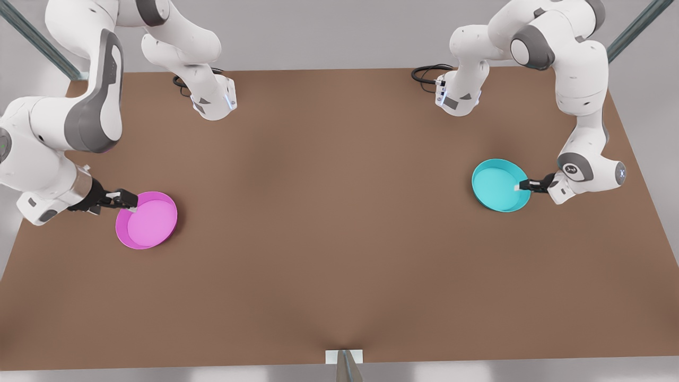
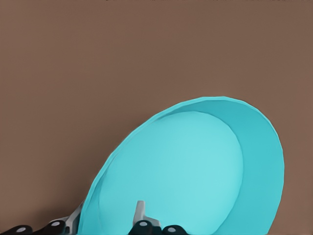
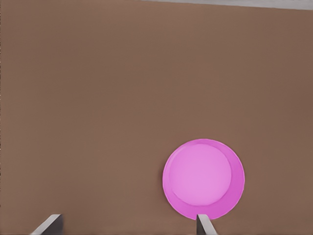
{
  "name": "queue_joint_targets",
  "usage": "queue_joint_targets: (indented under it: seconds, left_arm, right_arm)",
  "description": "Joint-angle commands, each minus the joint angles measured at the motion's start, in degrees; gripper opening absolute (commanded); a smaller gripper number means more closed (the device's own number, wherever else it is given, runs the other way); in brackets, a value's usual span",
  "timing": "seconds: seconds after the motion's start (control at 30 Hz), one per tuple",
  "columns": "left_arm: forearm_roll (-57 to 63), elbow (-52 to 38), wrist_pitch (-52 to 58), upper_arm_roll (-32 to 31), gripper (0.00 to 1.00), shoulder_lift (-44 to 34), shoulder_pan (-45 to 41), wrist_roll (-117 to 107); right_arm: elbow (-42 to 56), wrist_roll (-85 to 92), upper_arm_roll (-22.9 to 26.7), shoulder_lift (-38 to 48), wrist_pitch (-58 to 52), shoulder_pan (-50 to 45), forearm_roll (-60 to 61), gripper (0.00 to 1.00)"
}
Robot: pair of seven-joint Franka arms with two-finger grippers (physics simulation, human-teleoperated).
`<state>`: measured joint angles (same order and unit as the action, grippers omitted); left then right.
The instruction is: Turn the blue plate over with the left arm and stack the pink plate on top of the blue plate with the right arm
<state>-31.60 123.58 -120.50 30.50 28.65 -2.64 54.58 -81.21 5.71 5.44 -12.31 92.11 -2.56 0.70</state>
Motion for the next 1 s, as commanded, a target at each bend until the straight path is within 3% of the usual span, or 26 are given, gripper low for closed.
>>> queue_joint_targets:
  seconds: [0.0, 0.57, 0.67, 0.97]
  left_arm:
    - [-1.0, 0.0, 0.0, 0.0, 0.32, 0.0, 0.0, -0.1]
    - [-1.6, -0.2, -0.1, -0.4, 0.27, 1.1, 0.0, 0.0]
    - [-1.6, -0.3, 0.0, -0.4, 0.21, 1.2, 0.0, 0.0]
    - [-1.7, -0.4, 1.0, -0.2, 0.21, 0.5, -0.1, 0.0]
  right_arm:
    - [0.1, 0.0, 0.0, 0.0, 0.0, 0.1, 0.0, 1.0]
    - [1.0, -0.2, 0.0, -0.5, 0.9, 0.1, 0.1, 1.0]
    - [1.0, -0.2, 0.0, -0.5, 1.0, 0.1, 0.2, 1.0]
    - [1.0, -0.2, 0.0, -0.5, 0.9, 0.0, 0.2, 1.0]
